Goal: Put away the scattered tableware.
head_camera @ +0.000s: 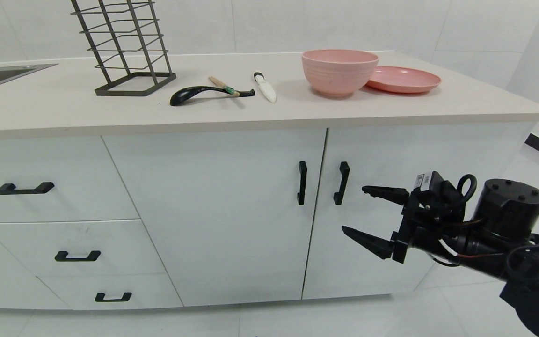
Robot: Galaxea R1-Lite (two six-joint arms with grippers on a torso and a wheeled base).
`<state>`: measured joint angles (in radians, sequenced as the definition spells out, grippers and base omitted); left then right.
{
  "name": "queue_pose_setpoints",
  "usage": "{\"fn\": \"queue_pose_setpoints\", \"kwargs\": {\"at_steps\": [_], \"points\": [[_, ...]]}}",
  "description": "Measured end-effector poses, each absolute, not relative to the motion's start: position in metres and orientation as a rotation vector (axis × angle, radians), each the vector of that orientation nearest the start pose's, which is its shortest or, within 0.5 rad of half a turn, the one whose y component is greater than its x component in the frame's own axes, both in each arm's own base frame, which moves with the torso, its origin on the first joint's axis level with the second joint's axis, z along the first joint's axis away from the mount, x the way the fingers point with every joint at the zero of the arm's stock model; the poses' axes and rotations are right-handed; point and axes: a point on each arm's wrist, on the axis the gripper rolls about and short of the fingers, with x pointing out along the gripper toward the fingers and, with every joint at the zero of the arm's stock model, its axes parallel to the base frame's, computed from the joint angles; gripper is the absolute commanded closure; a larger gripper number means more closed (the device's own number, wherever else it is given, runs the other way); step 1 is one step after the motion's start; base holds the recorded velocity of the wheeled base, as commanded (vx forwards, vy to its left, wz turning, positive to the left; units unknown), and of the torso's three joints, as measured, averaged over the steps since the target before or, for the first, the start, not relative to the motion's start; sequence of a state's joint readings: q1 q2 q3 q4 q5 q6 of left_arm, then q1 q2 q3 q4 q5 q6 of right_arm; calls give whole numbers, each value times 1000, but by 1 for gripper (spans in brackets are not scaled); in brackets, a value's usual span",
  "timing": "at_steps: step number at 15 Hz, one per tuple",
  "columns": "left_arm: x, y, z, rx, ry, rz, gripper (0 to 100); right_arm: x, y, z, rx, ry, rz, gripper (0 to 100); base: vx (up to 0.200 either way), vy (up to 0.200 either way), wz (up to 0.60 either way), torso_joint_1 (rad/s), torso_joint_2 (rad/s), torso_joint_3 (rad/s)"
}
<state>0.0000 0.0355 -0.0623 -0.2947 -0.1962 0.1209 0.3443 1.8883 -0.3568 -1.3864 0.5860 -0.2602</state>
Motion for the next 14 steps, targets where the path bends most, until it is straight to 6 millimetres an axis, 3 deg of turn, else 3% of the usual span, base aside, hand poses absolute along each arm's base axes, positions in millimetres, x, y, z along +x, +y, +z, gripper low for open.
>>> {"fn": "queue_pose_setpoints", "kwargs": {"at_steps": [3, 7, 14], "points": [[-18, -7, 150, 179, -250, -315, 0, 247, 101, 100, -221, 35, 941, 0, 0, 0, 0, 0, 0, 0], [22, -15, 181, 224, -199, -687, 0, 242, 98, 101, -221, 37, 937, 0, 0, 0, 0, 0, 0, 0], [100, -48, 186, 193, -112, -1077, 0, 237, 96, 106, -225, 19, 935, 0, 0, 0, 0, 0, 0, 0]]}}
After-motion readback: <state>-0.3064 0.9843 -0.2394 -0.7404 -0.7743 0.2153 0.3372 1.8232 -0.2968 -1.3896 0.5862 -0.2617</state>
